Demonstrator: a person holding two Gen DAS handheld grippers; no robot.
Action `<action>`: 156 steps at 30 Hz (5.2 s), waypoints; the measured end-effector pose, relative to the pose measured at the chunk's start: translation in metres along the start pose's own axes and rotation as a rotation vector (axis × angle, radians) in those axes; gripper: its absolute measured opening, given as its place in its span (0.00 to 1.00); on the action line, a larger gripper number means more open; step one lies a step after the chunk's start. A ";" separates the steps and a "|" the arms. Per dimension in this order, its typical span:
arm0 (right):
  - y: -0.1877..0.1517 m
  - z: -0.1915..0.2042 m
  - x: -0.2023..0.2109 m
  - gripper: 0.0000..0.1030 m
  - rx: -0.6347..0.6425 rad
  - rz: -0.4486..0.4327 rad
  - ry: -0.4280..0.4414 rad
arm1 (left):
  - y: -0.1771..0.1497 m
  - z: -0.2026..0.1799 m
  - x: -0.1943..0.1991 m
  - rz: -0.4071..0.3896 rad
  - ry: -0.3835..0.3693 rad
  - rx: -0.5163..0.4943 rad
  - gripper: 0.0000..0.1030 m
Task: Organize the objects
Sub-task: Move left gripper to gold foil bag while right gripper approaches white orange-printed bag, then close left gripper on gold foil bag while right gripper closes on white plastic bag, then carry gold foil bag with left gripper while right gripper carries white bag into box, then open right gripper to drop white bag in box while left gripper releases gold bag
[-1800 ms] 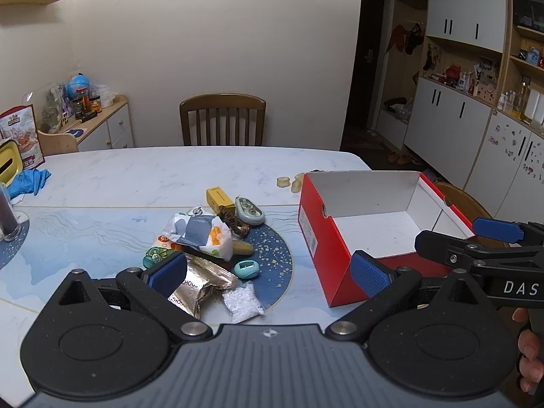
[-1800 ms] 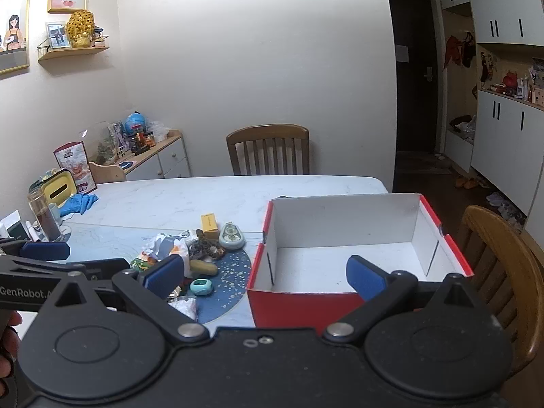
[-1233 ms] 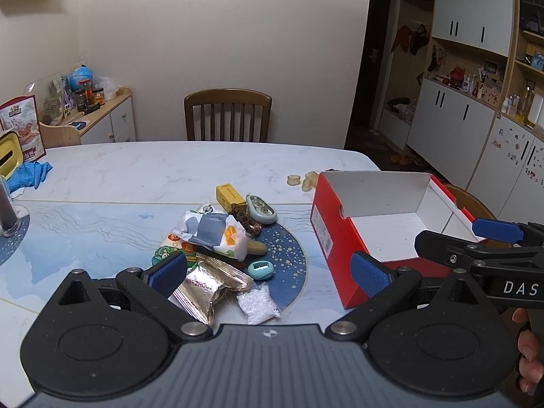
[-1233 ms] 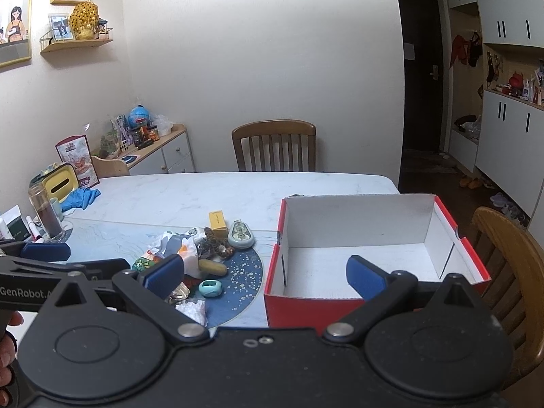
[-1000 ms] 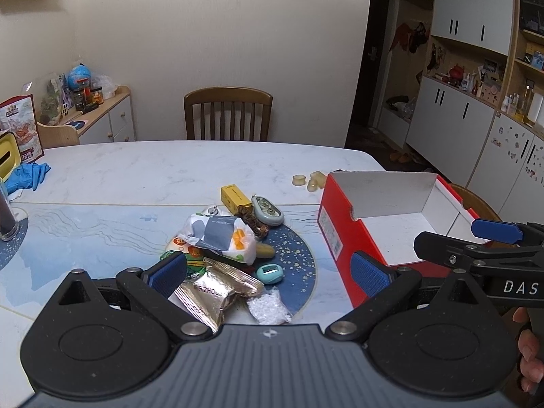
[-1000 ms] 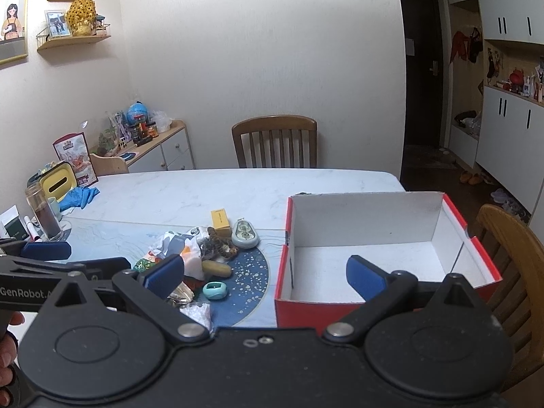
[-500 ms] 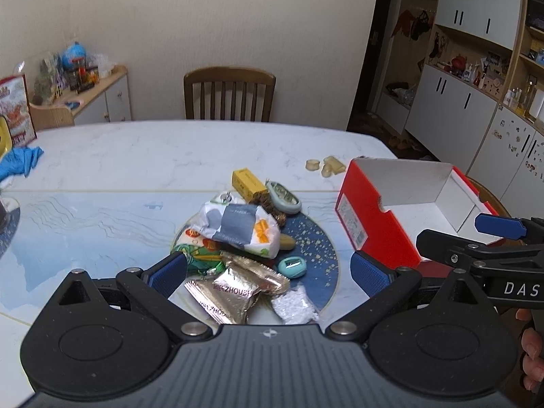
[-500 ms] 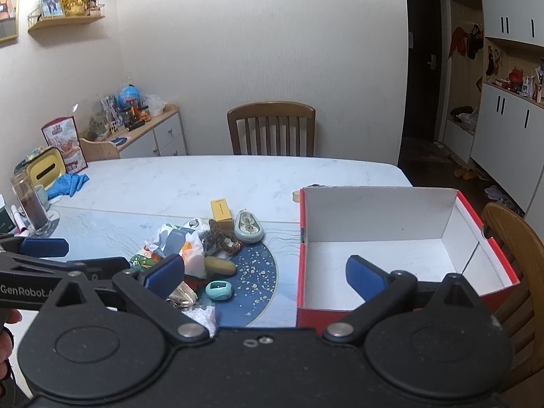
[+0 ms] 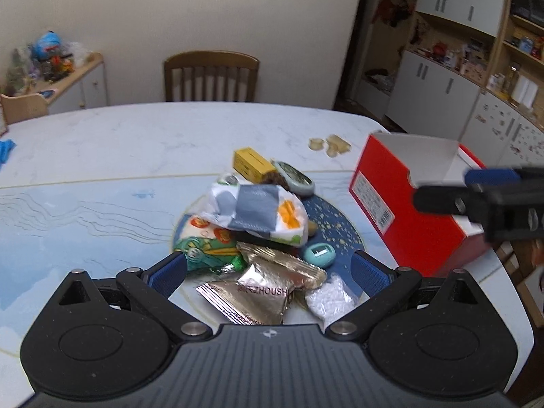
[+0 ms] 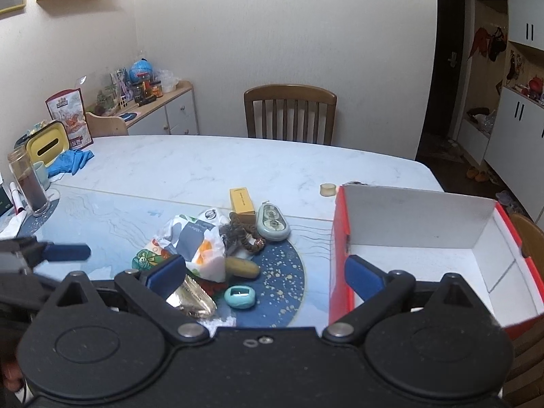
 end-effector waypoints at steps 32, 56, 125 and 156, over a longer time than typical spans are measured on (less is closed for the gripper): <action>0.024 0.050 -0.157 0.66 0.020 0.316 0.181 | -0.020 0.031 -0.078 0.113 -0.135 -0.100 0.63; 0.036 0.062 -0.123 0.13 -0.012 0.254 0.170 | -0.003 0.039 -0.048 0.135 -0.173 -0.046 0.43; -0.014 -0.251 -0.032 0.05 -0.183 0.052 0.004 | 0.111 -0.243 -0.167 0.223 -0.119 -0.288 0.43; -0.043 -0.248 -0.083 0.16 -0.011 0.248 0.045 | 0.096 -0.247 -0.252 0.403 -0.018 -0.264 0.61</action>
Point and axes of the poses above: each gripper's, at about its wrist camera, not at the fingertips, and x roughly against the way its jaws point, z to its left, y to its top, the point moved 1 cm from there along -x, roughly the way its jaws point, and after that the axes turned 5 degrees about -y, right-handed, at the moved point
